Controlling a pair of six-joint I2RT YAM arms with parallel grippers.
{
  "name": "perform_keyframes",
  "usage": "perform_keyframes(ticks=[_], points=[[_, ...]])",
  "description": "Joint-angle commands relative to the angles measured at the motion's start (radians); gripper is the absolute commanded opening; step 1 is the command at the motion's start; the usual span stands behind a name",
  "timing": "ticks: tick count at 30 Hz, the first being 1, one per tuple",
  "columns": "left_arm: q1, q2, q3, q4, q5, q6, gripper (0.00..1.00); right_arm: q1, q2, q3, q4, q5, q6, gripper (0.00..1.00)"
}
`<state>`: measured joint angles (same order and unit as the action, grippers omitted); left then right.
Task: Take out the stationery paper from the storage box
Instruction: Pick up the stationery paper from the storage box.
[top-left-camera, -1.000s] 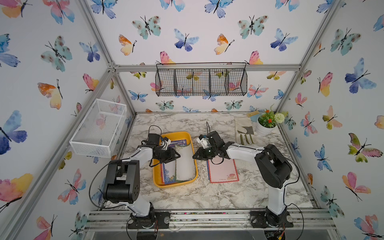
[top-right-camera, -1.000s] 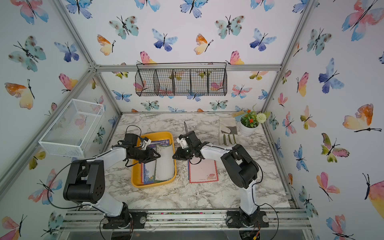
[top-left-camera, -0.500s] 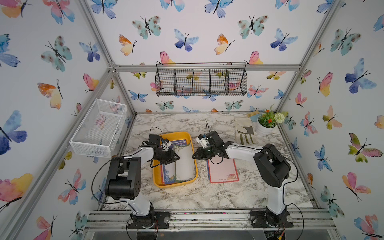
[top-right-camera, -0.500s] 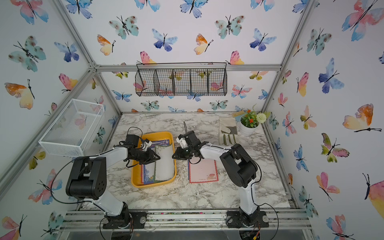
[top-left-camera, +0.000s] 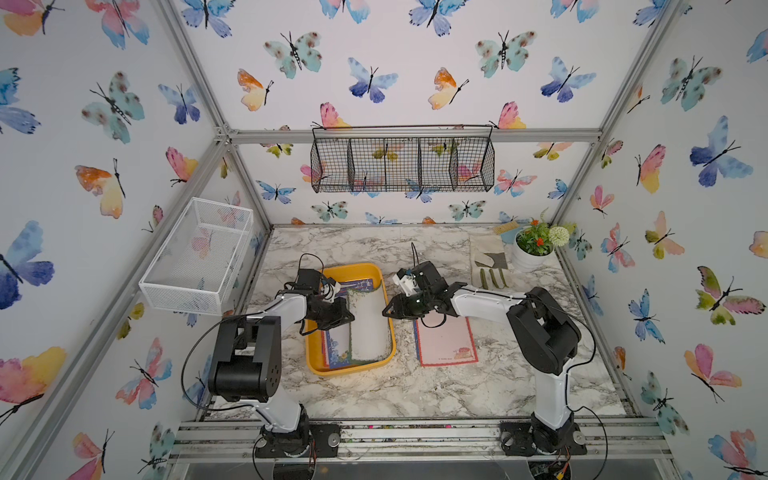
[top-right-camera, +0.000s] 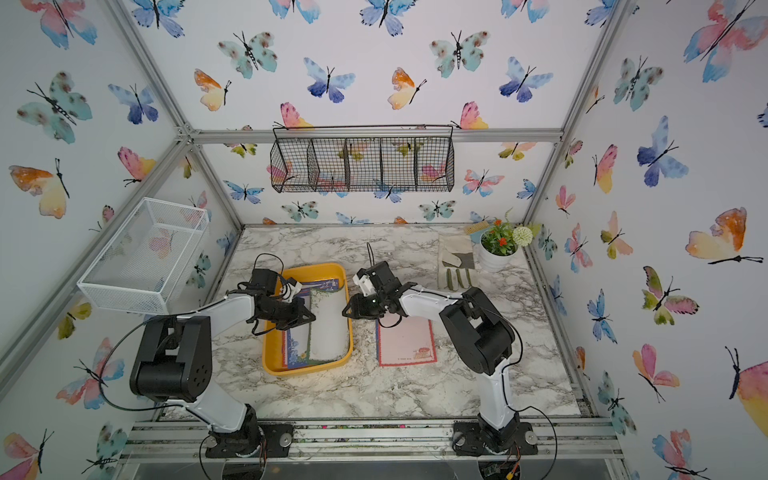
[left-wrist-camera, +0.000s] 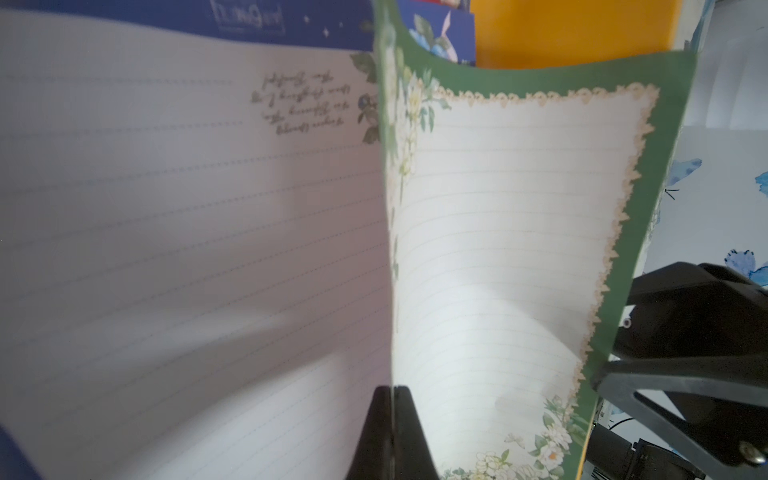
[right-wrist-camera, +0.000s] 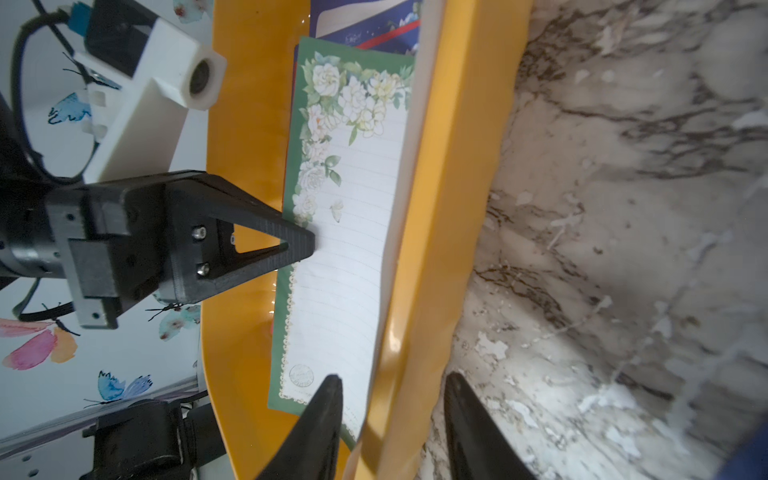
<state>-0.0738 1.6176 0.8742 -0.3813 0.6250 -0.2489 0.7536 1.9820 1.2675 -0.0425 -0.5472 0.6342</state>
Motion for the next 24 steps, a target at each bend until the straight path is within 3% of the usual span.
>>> perform_keyframes(ticks=[1,12,19,24], points=[[-0.004,-0.069,0.017,-0.023,-0.028,0.027,0.03,0.001,-0.065,0.008,-0.023,0.062,-0.019,0.45],[-0.023,-0.307,0.024,-0.040,-0.289,0.031,0.00,0.004,-0.234,-0.095,0.059,0.164,-0.039,0.49],[-0.159,-0.451,0.166,-0.092,-0.533,0.130,0.00,0.006,-0.353,-0.197,0.208,0.176,-0.069,0.51],[-0.218,-0.528,0.244,-0.093,-0.614,0.187,0.00,0.006,-0.422,-0.238,0.263,0.175,-0.113,0.51]])
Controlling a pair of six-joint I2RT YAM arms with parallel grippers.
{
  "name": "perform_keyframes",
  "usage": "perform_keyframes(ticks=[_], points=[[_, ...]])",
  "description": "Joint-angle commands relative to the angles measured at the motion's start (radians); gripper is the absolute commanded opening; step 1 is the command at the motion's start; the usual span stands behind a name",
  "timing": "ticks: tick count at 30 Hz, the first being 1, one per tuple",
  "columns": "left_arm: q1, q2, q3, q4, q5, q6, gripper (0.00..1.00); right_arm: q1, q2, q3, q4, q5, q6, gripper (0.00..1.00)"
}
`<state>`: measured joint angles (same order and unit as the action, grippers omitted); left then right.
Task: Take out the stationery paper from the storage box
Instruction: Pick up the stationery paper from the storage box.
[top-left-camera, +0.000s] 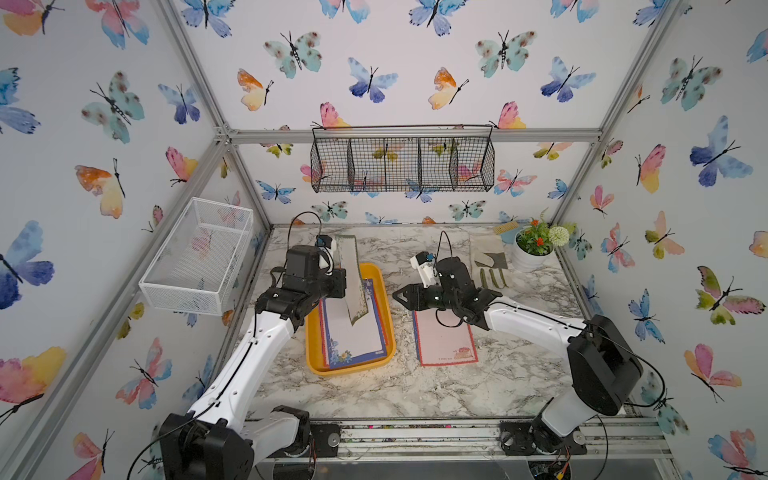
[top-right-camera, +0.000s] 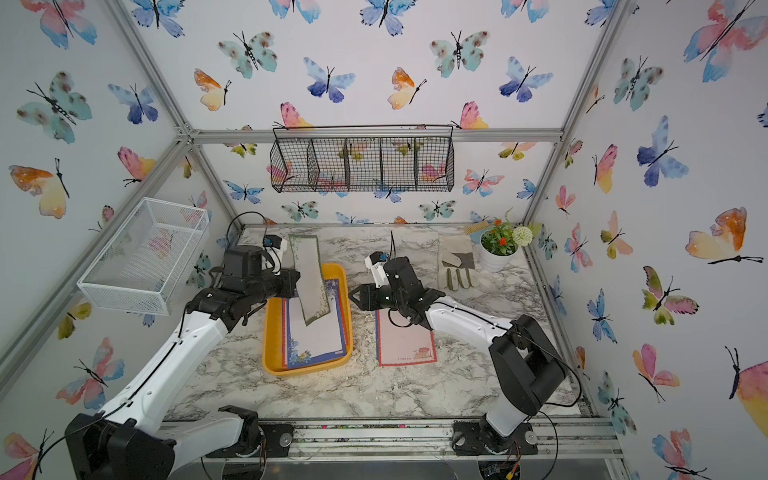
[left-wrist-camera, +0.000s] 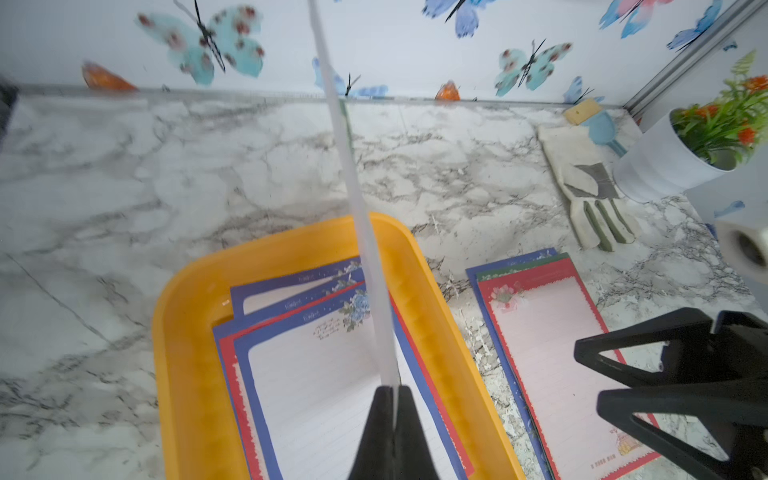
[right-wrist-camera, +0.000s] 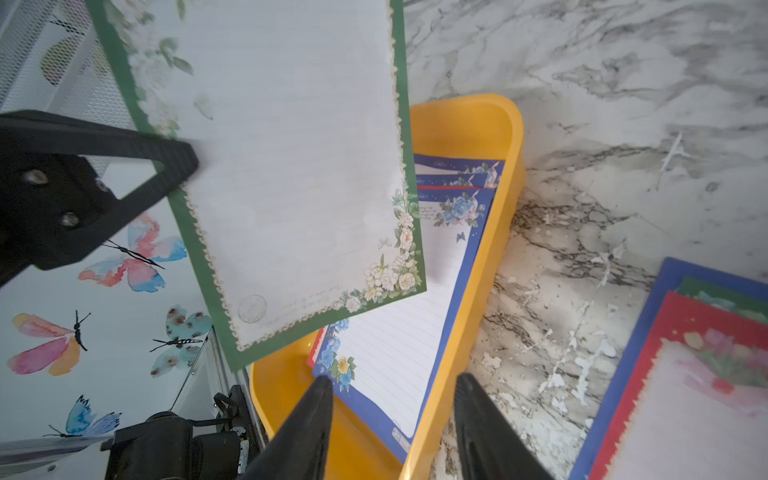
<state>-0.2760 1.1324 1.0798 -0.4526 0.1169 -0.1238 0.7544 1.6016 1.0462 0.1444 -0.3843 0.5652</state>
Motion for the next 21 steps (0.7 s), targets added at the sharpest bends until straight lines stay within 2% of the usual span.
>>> perform_keyframes(ticks=[1,8,13,21], points=[[-0.017,-0.055,0.053,-0.020,-0.102,0.066,0.00,0.005,-0.054,-0.025,0.091,0.004,-0.058,0.51],[-0.019,-0.102,0.140,-0.033,0.030,0.091,0.00,0.005,-0.136,-0.090,0.189,0.004,-0.122,0.52],[-0.019,-0.123,0.177,-0.038,0.125,0.134,0.00,0.003,-0.186,-0.122,0.282,-0.063,-0.175,0.49],[-0.018,-0.082,0.208,0.119,0.144,0.220,0.00,-0.010,-0.214,-0.052,0.294,-0.043,-0.331,0.48]])
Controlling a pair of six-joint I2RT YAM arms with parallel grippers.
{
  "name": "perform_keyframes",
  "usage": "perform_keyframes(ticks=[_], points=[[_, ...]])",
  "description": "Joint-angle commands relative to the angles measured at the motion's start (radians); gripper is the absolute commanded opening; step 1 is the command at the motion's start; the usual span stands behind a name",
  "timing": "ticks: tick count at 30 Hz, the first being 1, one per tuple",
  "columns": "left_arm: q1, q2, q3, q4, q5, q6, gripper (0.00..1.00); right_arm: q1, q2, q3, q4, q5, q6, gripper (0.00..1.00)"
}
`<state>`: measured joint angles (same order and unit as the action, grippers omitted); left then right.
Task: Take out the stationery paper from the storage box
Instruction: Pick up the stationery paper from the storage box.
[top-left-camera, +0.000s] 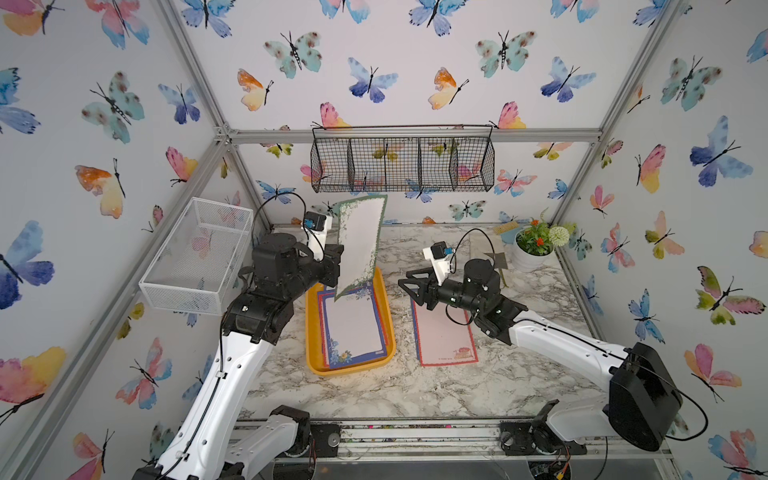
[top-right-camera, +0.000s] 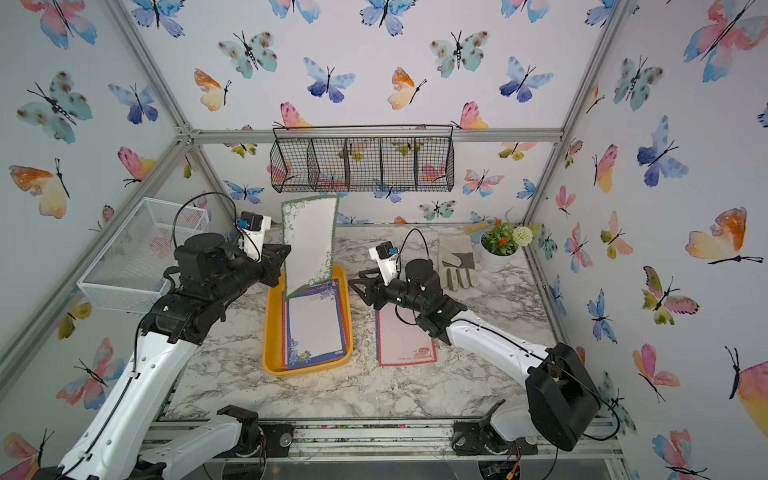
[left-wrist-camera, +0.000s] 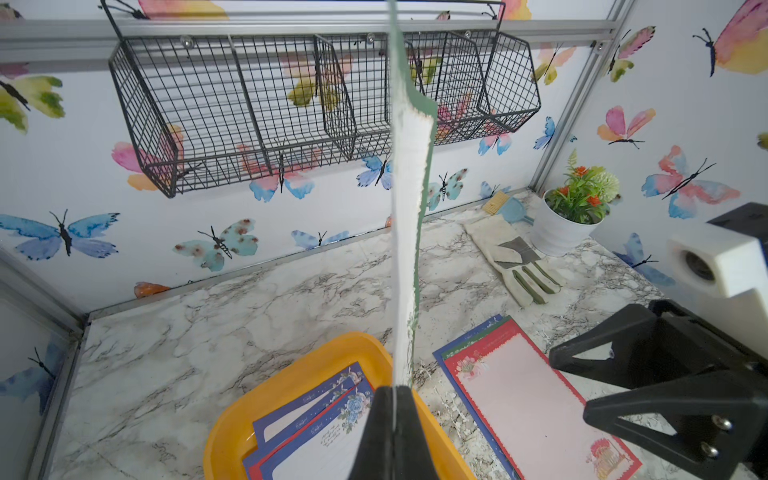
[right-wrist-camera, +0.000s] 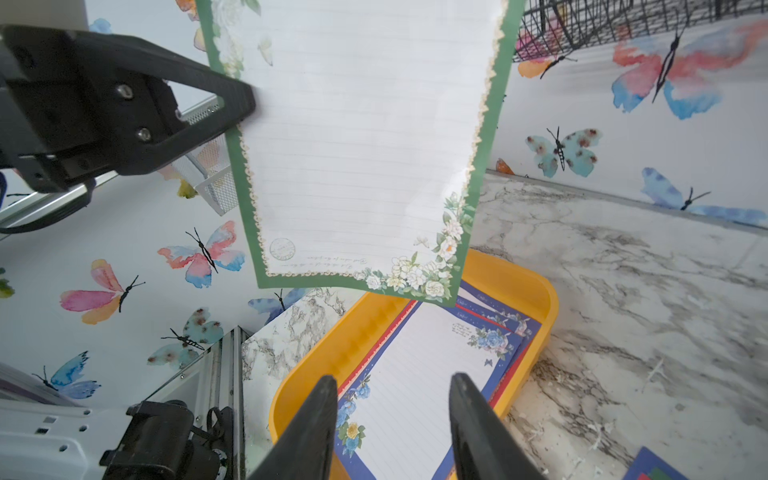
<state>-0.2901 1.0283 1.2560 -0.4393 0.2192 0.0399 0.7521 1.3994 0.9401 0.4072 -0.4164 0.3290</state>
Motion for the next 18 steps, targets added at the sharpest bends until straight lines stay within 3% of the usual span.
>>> perform_keyframes(ticks=[1,6,9,12,16,18], points=[[-0.005,0.038,0.043,0.127,0.070,0.069,0.00,-0.013,-0.010,0.074,0.019,-0.011,-0.116,0.49],[-0.003,0.110,0.084,0.286,0.216,0.112,0.00,-0.070,-0.017,0.129,0.015,-0.015,-0.187,0.56],[-0.001,0.113,0.029,0.436,0.286,0.104,0.00,-0.135,-0.023,0.110,0.099,-0.023,-0.157,0.61],[0.009,0.108,-0.055,0.585,0.403,0.071,0.00,-0.232,0.006,0.105,0.190,-0.160,-0.066,0.63],[0.065,0.110,-0.124,0.763,0.611,-0.101,0.00,-0.279,0.015,0.096,0.240,-0.240,-0.083,0.64],[0.085,0.107,-0.157,0.858,0.645,-0.185,0.00,-0.280,0.001,0.085,0.250,-0.243,-0.131,0.66]])
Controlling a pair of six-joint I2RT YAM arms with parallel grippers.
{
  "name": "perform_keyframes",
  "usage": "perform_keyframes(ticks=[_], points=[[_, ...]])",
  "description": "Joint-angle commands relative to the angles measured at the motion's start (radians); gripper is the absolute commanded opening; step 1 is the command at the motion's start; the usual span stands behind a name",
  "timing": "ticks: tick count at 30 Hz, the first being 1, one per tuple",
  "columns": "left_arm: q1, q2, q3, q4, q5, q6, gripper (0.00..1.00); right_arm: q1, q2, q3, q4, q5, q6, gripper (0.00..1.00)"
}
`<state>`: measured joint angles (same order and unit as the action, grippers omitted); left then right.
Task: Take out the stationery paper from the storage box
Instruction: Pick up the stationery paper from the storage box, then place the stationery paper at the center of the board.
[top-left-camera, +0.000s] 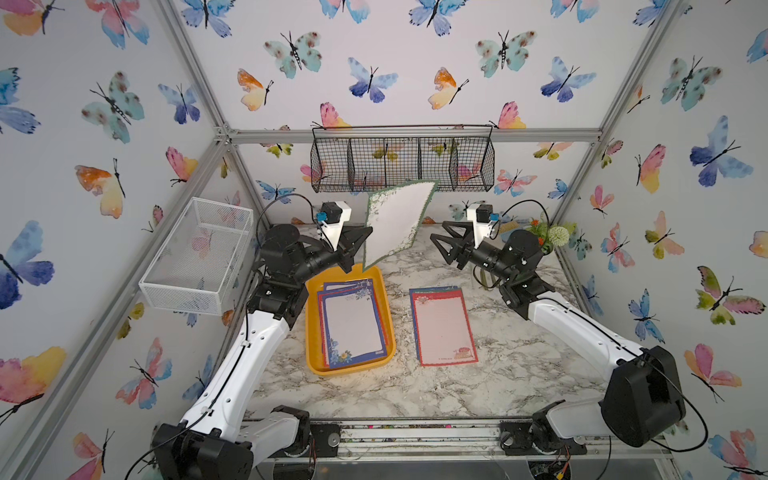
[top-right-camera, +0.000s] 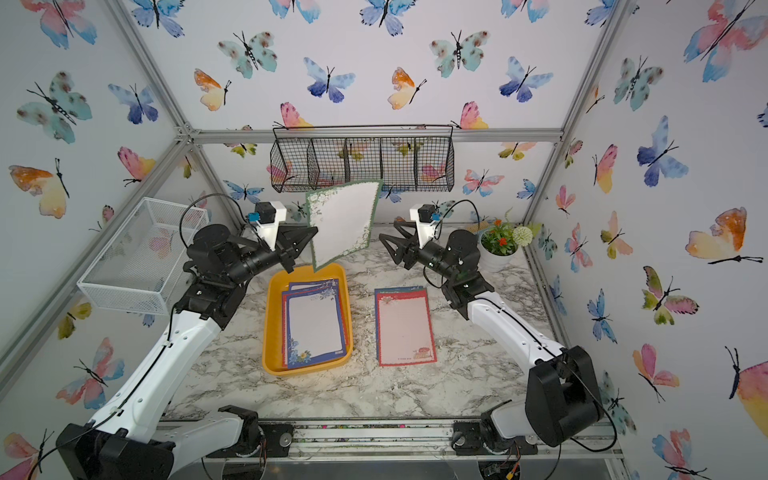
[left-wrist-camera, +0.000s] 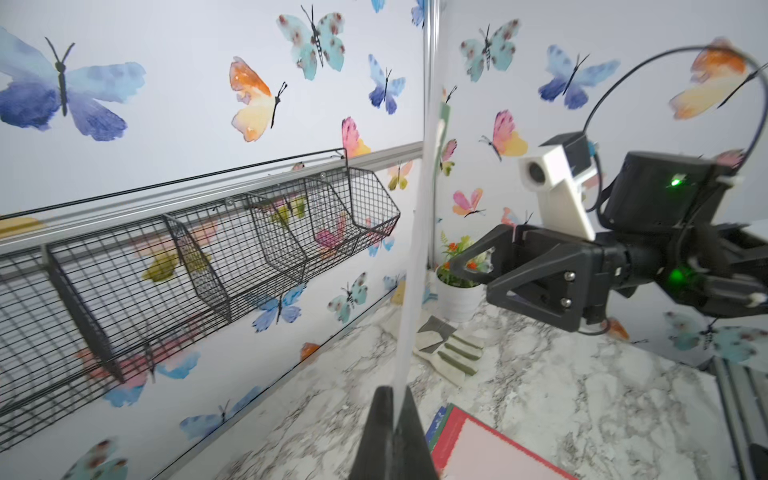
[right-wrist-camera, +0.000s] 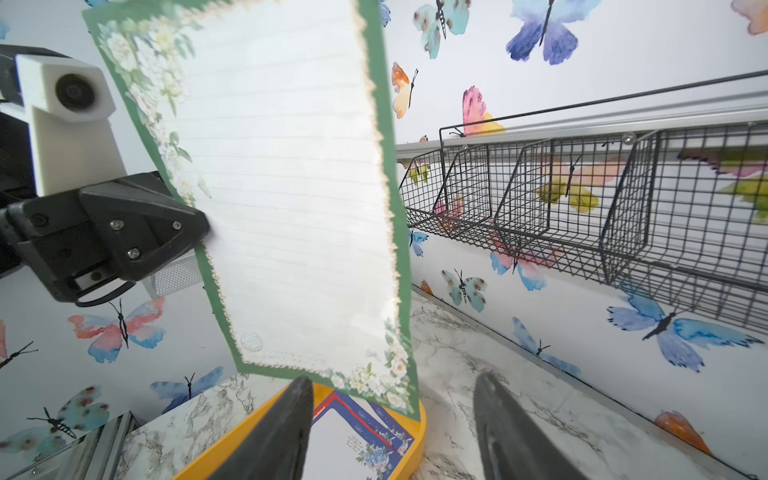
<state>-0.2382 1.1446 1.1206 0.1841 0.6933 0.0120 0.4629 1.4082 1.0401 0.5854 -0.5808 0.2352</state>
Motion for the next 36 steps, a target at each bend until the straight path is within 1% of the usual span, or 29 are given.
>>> perform_keyframes(ticks=[1,6,10,15,17,20,24,28,33,36], points=[[0.040,-0.008,-0.029,0.253,0.181,-0.183,0.00,0.010,-0.014,-0.015,0.070,-0.082,-0.062,0.66],[0.051,0.002,-0.035,0.275,0.245,-0.224,0.00,0.011,-0.034,-0.008,0.092,-0.114,-0.115,0.67],[0.051,-0.003,-0.041,0.276,0.273,-0.231,0.00,0.011,-0.019,0.031,0.101,-0.201,-0.128,0.67],[0.051,-0.009,-0.045,0.282,0.332,-0.240,0.00,0.010,-0.009,0.070,0.105,-0.232,-0.130,0.66],[0.050,-0.011,-0.046,0.282,0.336,-0.249,0.00,0.011,-0.002,0.090,0.106,-0.268,-0.117,0.64],[0.050,-0.008,-0.045,0.285,0.348,-0.261,0.00,0.011,0.004,0.108,0.124,-0.301,-0.088,0.56],[0.051,-0.006,-0.047,0.286,0.353,-0.270,0.00,0.011,0.011,0.113,0.156,-0.336,-0.048,0.49],[0.051,-0.003,-0.044,0.290,0.374,-0.283,0.00,0.011,0.029,0.119,0.195,-0.387,-0.005,0.47],[0.051,0.004,-0.047,0.318,0.389,-0.316,0.00,0.011,0.045,0.130,0.203,-0.411,0.012,0.45],[0.051,0.010,-0.047,0.329,0.397,-0.330,0.00,0.011,0.053,0.139,0.207,-0.421,0.022,0.40]])
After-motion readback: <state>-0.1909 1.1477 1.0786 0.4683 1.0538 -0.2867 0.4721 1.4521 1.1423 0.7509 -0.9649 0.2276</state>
